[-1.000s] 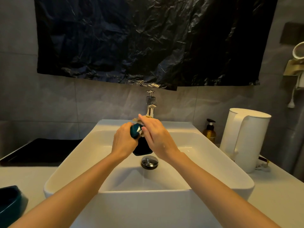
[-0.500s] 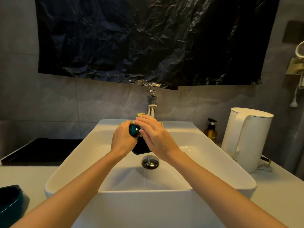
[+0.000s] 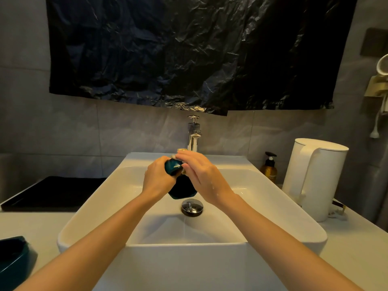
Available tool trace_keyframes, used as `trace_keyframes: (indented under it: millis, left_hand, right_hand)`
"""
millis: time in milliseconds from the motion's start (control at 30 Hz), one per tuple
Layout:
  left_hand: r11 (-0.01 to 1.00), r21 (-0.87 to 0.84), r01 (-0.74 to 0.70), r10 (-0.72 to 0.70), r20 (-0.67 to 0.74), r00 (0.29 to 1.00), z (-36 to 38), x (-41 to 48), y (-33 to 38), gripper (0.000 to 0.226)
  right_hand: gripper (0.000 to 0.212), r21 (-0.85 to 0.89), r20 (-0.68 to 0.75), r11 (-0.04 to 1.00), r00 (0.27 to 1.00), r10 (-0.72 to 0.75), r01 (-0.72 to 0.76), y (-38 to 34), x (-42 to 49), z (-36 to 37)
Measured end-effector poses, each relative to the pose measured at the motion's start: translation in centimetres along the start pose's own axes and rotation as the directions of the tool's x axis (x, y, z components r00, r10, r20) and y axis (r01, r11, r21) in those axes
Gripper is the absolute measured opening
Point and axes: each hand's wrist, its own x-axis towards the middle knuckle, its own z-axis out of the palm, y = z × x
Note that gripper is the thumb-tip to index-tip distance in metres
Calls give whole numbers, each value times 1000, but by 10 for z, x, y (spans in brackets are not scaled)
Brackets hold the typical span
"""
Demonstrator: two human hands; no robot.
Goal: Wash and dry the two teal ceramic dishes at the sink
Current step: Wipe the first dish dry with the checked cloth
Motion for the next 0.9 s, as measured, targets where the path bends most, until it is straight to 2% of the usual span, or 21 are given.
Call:
trace_keyframes:
  millis: [167,233,333,433,633,800,900]
  left_hand:
    - [937,-307,165,-156,53,986,-3,2,4,30]
    - [946,-297,127,-117,51,992,-2,1,4,28]
    - [980,-193,41,-35,33,999,0,-2,3,28]
    - [969,-230,90,-81,49,996,0,-1,3,29]
    - [863,-460,210,-205,61,977,-4,2,7,21]
    - [777,-597,201,-227,31,973,-10,3,12,19]
    - [777,-600,191,-203,48,978,-10,2,12,21]
  right_hand:
    - [40,141,-51,970,977,209,-200,6,-4,-5]
    - [41,117,-78,979,981,177,-167,4,-2,-4]
    - [47,15,-63,1000,998,29,-28,0,1,-2]
    - [44,-7,-53,1000,999,11,-11,0,3,-2]
    - [39,189,-38,958,973,228,-217,4,-1,-3]
    - [47,355,14,867,929,370,-351,0,-1,1]
    - [43,428,27,803,893,448,-416,-1,1,5]
